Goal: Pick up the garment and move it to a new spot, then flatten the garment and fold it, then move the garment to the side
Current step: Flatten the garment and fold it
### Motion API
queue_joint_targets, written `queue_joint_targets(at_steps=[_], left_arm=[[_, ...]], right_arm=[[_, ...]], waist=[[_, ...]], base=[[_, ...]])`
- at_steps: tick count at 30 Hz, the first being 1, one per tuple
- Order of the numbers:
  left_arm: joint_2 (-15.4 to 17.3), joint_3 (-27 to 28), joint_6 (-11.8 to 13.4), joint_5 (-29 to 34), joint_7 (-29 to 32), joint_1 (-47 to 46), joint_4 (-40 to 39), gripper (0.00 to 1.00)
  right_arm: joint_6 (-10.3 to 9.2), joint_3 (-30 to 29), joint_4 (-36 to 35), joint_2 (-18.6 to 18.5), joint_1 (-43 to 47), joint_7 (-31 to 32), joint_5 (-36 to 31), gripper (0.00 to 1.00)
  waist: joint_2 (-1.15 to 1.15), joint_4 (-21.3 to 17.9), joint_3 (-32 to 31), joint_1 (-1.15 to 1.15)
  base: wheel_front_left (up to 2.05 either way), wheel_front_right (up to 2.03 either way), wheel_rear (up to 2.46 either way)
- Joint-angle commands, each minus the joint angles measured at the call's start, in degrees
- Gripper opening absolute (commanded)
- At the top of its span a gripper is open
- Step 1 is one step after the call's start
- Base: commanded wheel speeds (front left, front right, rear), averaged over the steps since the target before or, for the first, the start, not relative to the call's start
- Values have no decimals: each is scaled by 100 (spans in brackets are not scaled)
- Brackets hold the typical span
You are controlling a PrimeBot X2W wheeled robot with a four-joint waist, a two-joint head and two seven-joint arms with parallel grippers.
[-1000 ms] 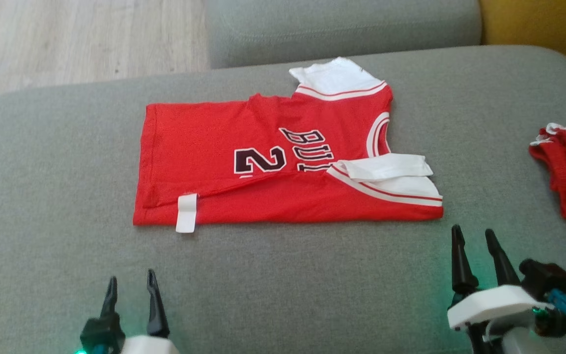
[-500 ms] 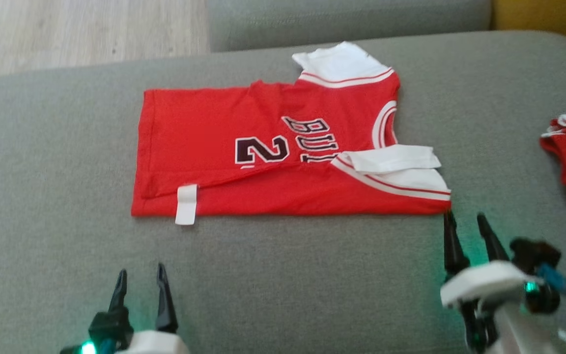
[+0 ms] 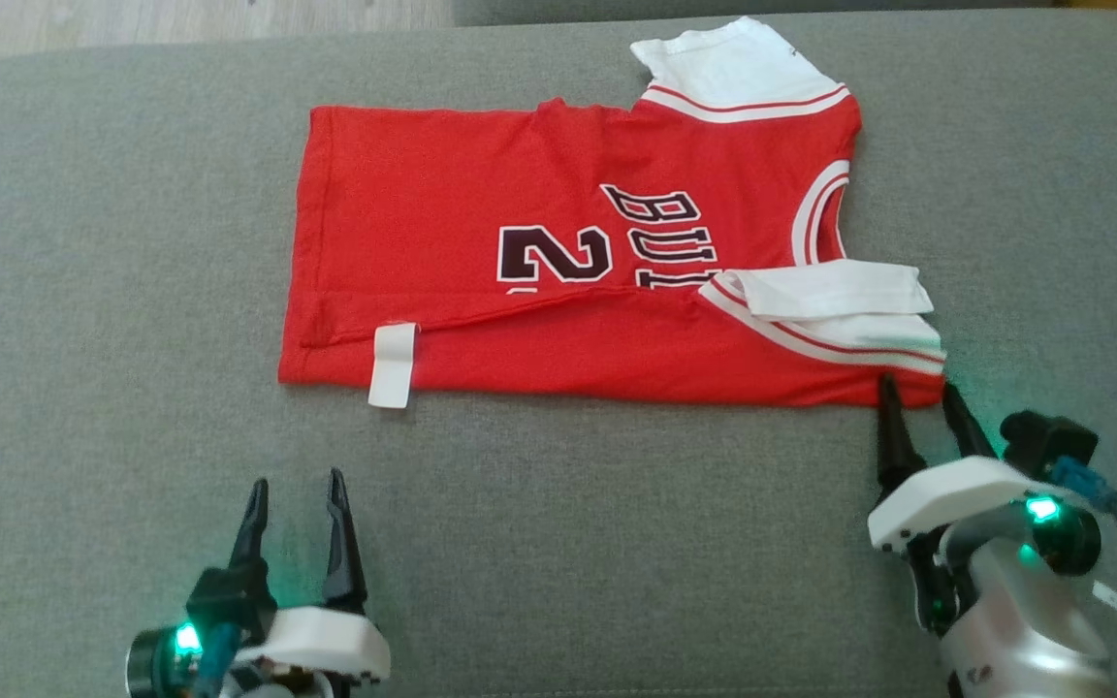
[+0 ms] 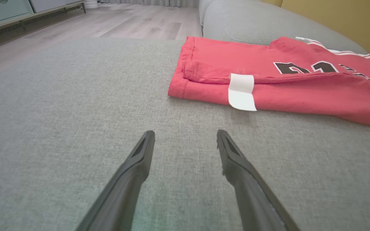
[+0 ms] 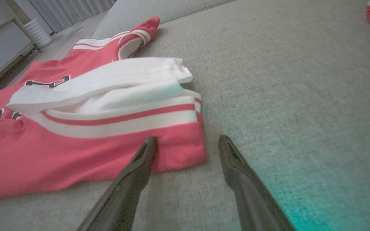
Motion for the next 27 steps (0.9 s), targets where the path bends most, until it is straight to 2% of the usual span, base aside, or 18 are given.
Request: queue_joint_targets(at_steps=[1,2,3,14,22,27], left_arm=[[54,190,33,-60,-30,-245,-177,100],[54,214,26,-64,-30,-274,-184,100],[54,242,16,-73,-30,-308,-193,100],[54,647,-270,-534,-30,-1007,-49,100],[54,927,-574,-946,-30,-1504,869,100],[54,1047,-755,-1112,-30,-1698,1182,100]], right_arm=[[17,174,79,-4,-56,29,138,77],[17,209,86,-4,-67,29,182,22],[17,237,87,-4,-77,29,218,0],[17,325,-343,-4,-67,29,347,0],[17,586,-585,-4,-98,29,550,0],[17,681,-739,-4,-111,29,628,0]], waist=[[0,-6,25,-1],[0,-24,37,-1],[0,-43,51,-1],[0,-264,173,-1],[0,-456,322,-1],[0,-514,401,-1]], base=[[0,0,0],[0,0,0],[0,0,0],[0,0,0],[0,0,0],[0,0,0]])
